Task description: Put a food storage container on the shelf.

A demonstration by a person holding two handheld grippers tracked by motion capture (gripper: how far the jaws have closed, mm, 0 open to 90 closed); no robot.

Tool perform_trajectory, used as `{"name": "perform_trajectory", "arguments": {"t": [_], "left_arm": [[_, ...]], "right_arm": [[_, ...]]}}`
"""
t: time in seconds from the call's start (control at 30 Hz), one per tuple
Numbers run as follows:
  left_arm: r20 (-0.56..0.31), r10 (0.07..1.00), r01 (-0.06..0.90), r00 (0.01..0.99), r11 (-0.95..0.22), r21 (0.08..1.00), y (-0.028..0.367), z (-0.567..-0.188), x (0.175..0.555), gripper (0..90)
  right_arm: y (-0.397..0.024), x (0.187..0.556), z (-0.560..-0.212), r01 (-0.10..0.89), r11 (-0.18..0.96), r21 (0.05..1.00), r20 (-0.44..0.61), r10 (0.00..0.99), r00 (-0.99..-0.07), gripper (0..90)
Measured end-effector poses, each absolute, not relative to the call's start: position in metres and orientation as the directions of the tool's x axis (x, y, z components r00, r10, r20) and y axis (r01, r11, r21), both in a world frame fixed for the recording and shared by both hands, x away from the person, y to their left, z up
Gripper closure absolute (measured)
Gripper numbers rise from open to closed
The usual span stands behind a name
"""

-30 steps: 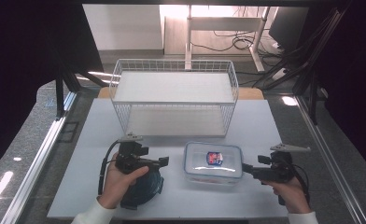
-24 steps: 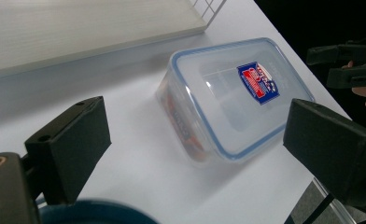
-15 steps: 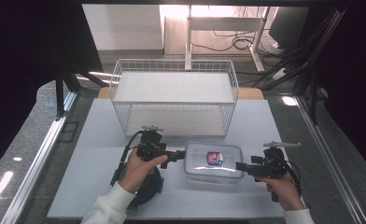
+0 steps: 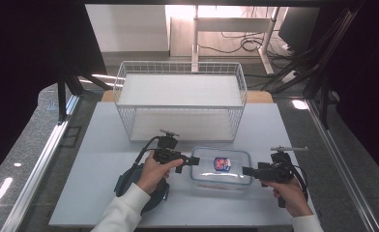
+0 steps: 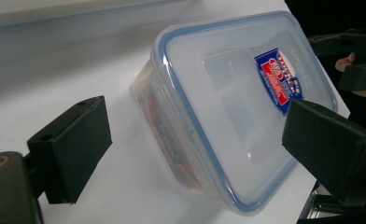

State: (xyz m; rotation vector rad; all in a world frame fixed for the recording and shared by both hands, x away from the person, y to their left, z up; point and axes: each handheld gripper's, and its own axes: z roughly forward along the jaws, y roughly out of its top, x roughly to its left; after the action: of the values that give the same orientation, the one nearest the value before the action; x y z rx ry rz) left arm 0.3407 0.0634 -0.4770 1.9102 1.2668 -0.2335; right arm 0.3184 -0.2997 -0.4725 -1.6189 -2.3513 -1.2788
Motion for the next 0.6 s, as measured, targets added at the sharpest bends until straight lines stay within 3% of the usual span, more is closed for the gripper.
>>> {"name": "perform_trajectory", "arguments": {"t": [0.6], "left_arm": [[-0.627, 0.634, 0.881, 0.453, -0.208, 0.425, 0.044, -0.499, 0.352, 9.7]], "right_arm": [[-0.298, 0.326, -0.489, 0.831, 0.064, 0.553, 0.533, 0.739, -0.412, 7.3]]}}
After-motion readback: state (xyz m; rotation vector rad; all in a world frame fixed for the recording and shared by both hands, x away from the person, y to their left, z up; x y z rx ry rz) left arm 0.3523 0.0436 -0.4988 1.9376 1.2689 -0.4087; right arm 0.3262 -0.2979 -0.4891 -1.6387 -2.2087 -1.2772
